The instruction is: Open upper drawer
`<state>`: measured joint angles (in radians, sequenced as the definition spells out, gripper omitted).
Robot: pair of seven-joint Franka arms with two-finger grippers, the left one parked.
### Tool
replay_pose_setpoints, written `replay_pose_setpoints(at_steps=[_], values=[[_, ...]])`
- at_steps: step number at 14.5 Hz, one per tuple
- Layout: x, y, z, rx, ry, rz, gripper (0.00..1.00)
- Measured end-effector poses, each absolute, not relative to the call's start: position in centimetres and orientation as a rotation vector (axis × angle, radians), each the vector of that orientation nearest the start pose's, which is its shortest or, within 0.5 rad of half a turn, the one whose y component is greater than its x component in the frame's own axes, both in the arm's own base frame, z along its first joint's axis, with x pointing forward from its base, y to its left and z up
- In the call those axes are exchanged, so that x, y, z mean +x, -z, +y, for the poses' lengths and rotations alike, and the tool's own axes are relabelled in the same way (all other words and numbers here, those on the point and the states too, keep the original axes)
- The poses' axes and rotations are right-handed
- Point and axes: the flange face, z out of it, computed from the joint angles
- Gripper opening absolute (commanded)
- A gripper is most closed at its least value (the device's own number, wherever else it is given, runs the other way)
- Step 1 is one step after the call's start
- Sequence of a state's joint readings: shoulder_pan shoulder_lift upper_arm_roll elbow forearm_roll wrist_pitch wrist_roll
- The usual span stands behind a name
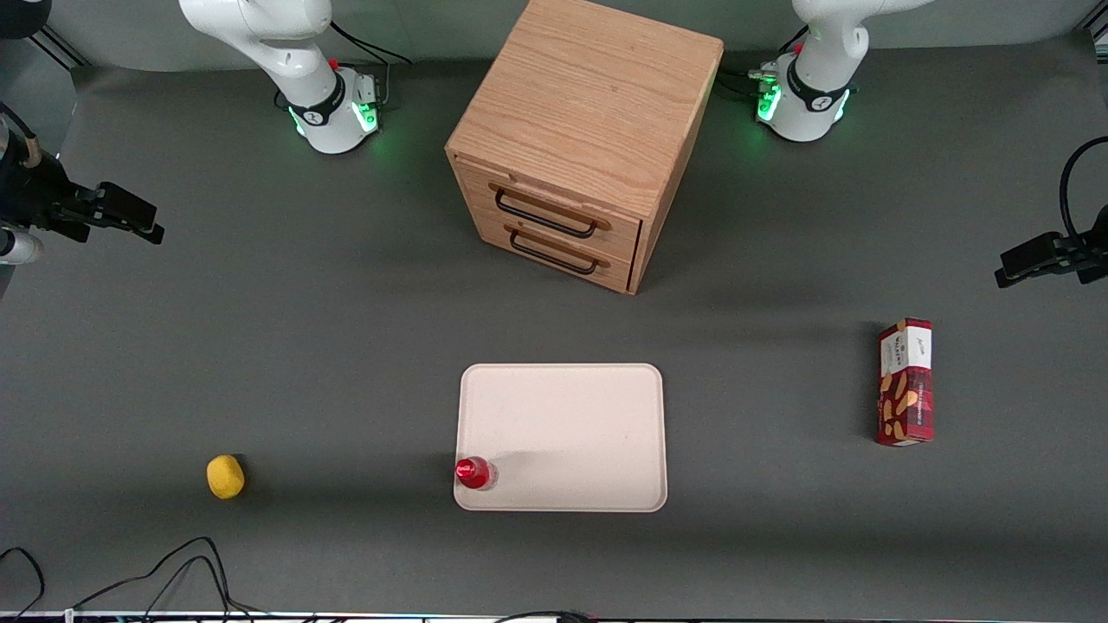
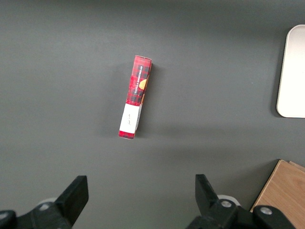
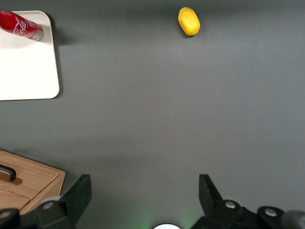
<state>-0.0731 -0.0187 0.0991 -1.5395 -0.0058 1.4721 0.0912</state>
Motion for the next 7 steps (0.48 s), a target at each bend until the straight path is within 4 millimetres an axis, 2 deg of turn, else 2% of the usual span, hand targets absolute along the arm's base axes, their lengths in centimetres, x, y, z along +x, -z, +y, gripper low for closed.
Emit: replay_pose_setpoints(at_steps=[5,7], values=[[53.9,-64.0,1.6,-3.147,-0.077,0.098,1.0],[53.9,-63.9,2.6,-3.141,-0.081,0.071,1.0]])
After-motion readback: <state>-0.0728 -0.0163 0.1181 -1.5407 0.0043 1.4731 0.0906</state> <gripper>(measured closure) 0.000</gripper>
